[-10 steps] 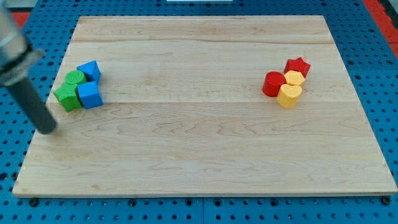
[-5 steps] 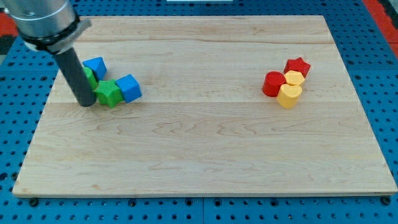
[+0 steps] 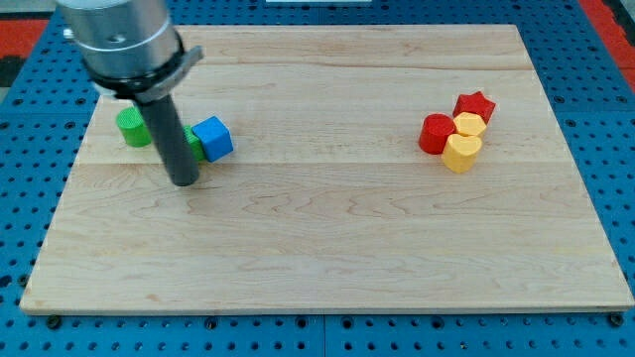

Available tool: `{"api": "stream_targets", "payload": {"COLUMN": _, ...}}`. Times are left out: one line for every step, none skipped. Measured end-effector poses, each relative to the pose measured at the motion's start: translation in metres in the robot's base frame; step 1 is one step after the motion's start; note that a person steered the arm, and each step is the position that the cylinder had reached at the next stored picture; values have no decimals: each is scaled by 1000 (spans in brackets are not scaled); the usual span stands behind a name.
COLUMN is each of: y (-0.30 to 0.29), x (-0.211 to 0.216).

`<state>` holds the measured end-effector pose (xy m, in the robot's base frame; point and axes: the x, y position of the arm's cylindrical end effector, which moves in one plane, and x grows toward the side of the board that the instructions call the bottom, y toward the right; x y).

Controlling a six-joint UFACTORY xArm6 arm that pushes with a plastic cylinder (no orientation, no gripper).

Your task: Move the green star closer to blue triangle

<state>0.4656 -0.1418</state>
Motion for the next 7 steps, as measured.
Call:
{"api": "stream_targets", "payload": {"y": -2, "x": -15}}
{"api": "stream_targets", "payload": {"y": 6, "x": -22}}
{"api": "stream_targets", "payload": {"y": 6, "x": -46}}
{"api": "stream_targets", "payload": {"y": 9, "x": -52}}
{"api": "stream_targets", "payload": {"y": 9, "x": -4}}
{"api": "stream_targets", "payload": {"y": -26, "x": -32}}
{"api": "stream_targets", "payload": {"y": -32, "x": -42}}
